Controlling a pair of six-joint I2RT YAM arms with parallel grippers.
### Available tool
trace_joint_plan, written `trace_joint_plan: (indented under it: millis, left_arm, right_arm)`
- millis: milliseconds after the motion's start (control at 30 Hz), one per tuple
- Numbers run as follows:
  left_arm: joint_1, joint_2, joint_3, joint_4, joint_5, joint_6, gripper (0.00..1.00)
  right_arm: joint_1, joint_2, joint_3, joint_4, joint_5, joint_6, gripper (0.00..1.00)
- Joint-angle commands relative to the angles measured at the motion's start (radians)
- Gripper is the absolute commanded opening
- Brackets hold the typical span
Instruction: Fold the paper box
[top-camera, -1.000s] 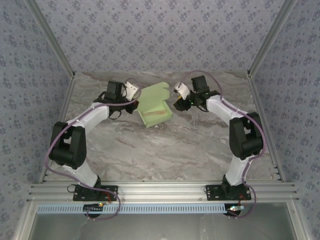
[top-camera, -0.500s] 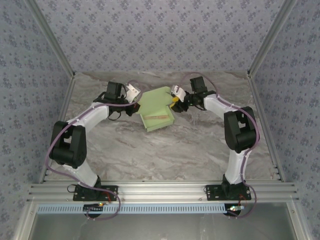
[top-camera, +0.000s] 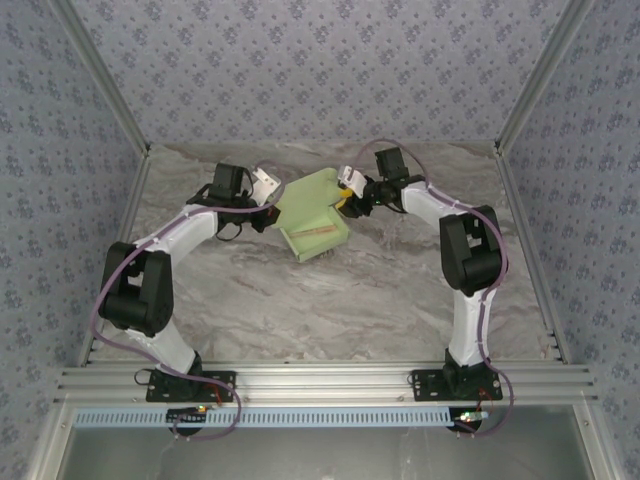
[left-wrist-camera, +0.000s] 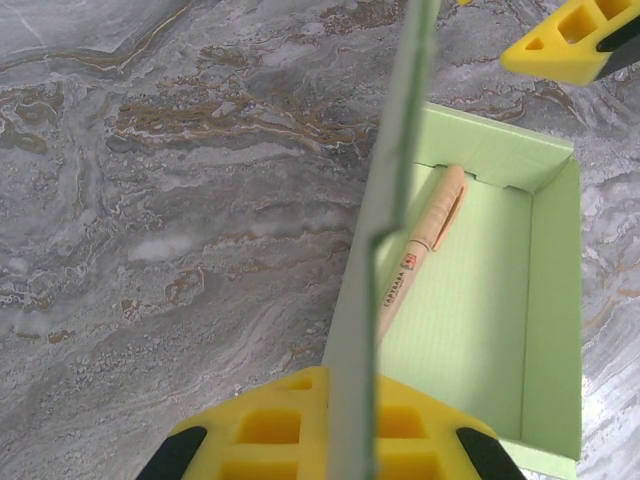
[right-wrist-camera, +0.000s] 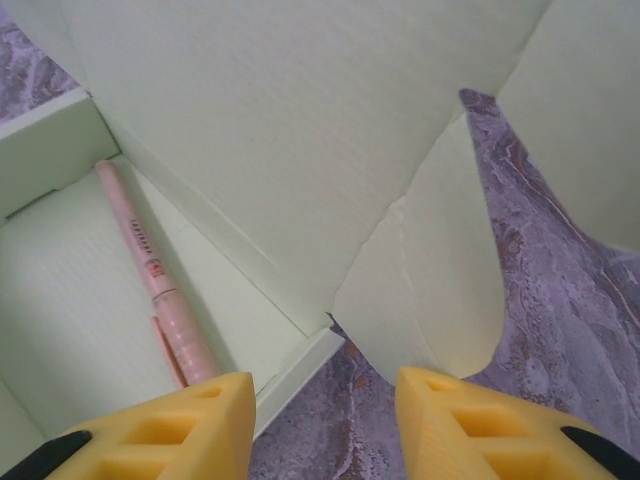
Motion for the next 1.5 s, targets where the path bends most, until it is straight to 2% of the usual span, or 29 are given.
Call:
trace_joint_plan:
  millis: [0,167,267,367,733,833,967,1300,1467]
  left_arm:
    - [0.003,0.004,0.034,-0.013,0.033,0.014,0.0]
    - [0.002,0.004,0.037,-0.014,0.026,0.013,0.0]
    - [0.003,0.004,0.039,-0.015,0.024,0.013,0.0]
    - [0.001,0.004,0.04,-0.013,0.021,0.01,0.0]
    - [0.001,-0.006,0.035,-0.018,0.012,0.013,0.0]
    - [0.001,-0.004,0.037,-0.018,0.013,0.01,0.0]
    - [0.001,-0.002,0.039,-0.016,0.012,0.007,0.0]
    - [0.001,-0.004,0.039,-0.015,0.008,0.001,0.0]
    - [0.001,-0.002,0.039,-0.012,0.002,-0.009,0.0]
  right_arm:
    - [-0.013,0.011,0.018,0.042,0.061,-0.006,0.43]
    - [-0.053,-0.028,-0.022,0.043,0.06,-0.003,0.43]
    - [-0.064,-0.033,-0.011,-0.02,-0.008,-0.033,0.43]
    - [-0.043,-0.01,0.034,-0.115,-0.046,-0.063,0.44]
    - [0.006,0.056,0.13,-0.105,-0.05,-0.062,0.44]
    - [0.007,0.074,0.164,-0.135,-0.048,-0.068,0.4]
    - [0.007,0.079,0.163,-0.153,-0.043,-0.07,0.25]
    - [0.025,0.09,0.15,-0.13,-0.037,-0.024,0.19]
    - [0.033,0.09,0.145,-0.107,0.01,0.043,0.17]
